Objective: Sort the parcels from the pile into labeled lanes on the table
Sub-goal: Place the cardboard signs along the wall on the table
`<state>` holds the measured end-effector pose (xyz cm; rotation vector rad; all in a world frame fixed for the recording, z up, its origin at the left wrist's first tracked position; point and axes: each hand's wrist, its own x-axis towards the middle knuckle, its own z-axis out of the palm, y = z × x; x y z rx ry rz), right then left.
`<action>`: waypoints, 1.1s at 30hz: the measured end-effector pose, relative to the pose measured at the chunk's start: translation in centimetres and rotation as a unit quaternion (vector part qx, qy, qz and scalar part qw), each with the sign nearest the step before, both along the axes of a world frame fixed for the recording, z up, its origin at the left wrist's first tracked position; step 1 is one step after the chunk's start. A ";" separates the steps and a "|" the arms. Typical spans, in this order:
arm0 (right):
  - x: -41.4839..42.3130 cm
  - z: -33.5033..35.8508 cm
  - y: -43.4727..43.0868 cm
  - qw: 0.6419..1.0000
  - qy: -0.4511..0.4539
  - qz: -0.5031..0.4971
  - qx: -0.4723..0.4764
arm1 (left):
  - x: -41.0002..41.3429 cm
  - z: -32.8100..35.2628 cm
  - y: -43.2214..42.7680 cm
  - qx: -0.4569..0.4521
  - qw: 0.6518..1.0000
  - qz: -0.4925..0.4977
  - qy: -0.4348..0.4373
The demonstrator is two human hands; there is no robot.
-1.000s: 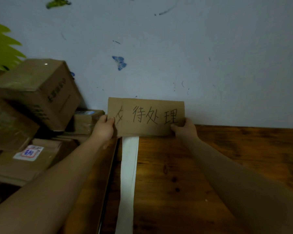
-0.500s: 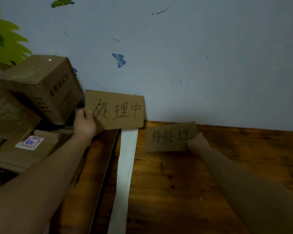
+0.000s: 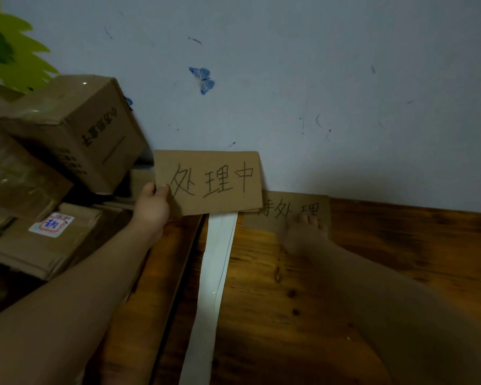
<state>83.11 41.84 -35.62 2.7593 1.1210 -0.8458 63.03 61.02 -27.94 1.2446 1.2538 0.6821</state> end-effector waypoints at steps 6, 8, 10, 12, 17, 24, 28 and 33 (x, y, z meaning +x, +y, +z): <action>-0.7 6.0 1.2 0.823 0.307 -0.289 0.381 | 0.9 2.4 -2.8 -0.028 0.999 -0.006 -0.028; -0.8 8.0 0.2 0.778 0.340 -0.320 0.420 | 1.1 3.3 -3.5 -0.015 0.999 -0.023 -0.018; -1.2 9.7 -1.4 0.819 0.281 -0.280 0.414 | 1.2 4.0 -4.4 -0.015 0.998 -0.055 -0.014; -1.6 10.9 -3.3 0.832 0.222 -0.271 0.430 | 1.2 4.9 -5.6 -0.016 0.995 -0.092 -0.023; -2.3 13.2 -8.1 0.838 0.181 -0.294 0.422 | 1.2 6.5 -8.9 -0.017 0.985 -0.162 -0.049; -0.9 14.3 -14.4 0.794 0.215 -0.344 0.453 | 3.1 8.0 -13.7 -0.044 0.978 -0.198 -0.041; 2.0 14.8 -18.5 0.808 0.220 -0.319 0.444 | 6.8 8.4 -17.0 -0.029 0.977 -0.205 -0.040; 9.9 13.4 -23.0 0.796 0.219 -0.358 0.436 | 11.4 7.0 -20.9 -0.025 0.990 -0.134 -0.042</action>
